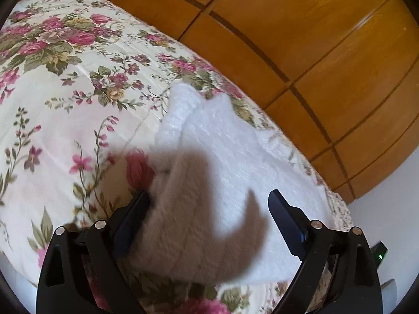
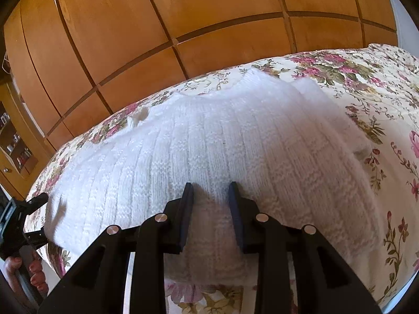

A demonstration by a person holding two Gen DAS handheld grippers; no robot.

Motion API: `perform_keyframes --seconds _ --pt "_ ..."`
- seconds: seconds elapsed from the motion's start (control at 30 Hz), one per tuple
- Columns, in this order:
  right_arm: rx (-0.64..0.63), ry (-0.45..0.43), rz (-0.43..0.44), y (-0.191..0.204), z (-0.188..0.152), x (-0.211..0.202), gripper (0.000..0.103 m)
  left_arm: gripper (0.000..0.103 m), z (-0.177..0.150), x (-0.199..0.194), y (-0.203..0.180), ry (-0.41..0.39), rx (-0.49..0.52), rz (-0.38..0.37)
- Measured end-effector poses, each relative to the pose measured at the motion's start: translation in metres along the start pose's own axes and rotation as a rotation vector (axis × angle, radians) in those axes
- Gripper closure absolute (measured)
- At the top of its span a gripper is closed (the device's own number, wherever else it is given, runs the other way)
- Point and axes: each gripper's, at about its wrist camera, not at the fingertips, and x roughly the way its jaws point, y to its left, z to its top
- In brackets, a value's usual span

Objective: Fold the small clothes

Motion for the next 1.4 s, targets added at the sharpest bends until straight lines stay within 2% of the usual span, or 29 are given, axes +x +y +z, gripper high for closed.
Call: perform_keyframes --seconds 0.17,0.33,0.43,0.57,0.7,0.77,0.9,1.03,1.2,1.23,1.27,1.33,1.37,1.4 --pt "-0.007 -0.002 -0.003 0.0 0.0 0.001 0.075 0.022 0.012 0.016 -0.002 0.015 0.009 0.027" --pt "-0.002 -0.002 0.002 -0.001 -0.001 0.001 0.075 0.022 0.011 0.007 0.005 -0.029 -0.032 -0.009" --pt "0.001 -0.002 0.004 -0.001 -0.001 0.001 0.075 0.022 0.009 -0.001 0.008 -0.072 -0.008 0.025" --pt "-0.001 -0.015 0.011 0.003 0.003 -0.008 0.075 0.022 0.009 0.002 0.006 -0.06 0.047 0.044" --pt "-0.062 -0.033 0.052 0.019 0.007 -0.019 0.076 0.022 0.009 0.003 0.007 -0.074 0.048 0.044" --pt "-0.09 -0.009 0.072 0.027 0.006 -0.019 0.077 0.022 0.011 0.006 0.007 -0.064 0.066 0.051" --pt "-0.073 0.073 0.05 0.019 -0.006 -0.004 0.079 0.022 0.016 0.013 0.01 -0.03 0.065 0.043" --pt "-0.057 0.072 0.078 0.012 -0.009 0.0 0.078 0.02 0.024 0.021 0.012 0.021 0.062 0.005" --pt "-0.057 0.063 0.078 0.013 -0.011 -0.002 0.078 0.02 0.034 0.025 0.018 0.07 -0.056 -0.053" --pt "-0.057 0.064 0.078 0.013 -0.011 -0.002 0.078 0.028 0.036 0.028 0.015 0.087 -0.051 -0.047" --pt "-0.054 0.064 0.08 0.012 -0.011 -0.001 0.078 0.044 0.038 0.034 0.012 0.11 -0.034 -0.026" --pt "-0.049 0.065 0.084 0.011 -0.011 -0.001 0.078 0.055 0.04 0.042 0.009 0.138 -0.013 0.011" --pt "-0.049 0.065 0.085 0.01 -0.01 -0.001 0.078 0.064 0.04 0.044 0.008 0.138 -0.014 -0.002" --pt "-0.049 0.067 0.085 0.01 -0.01 -0.002 0.078 0.068 0.041 0.047 0.008 0.157 -0.023 -0.026"
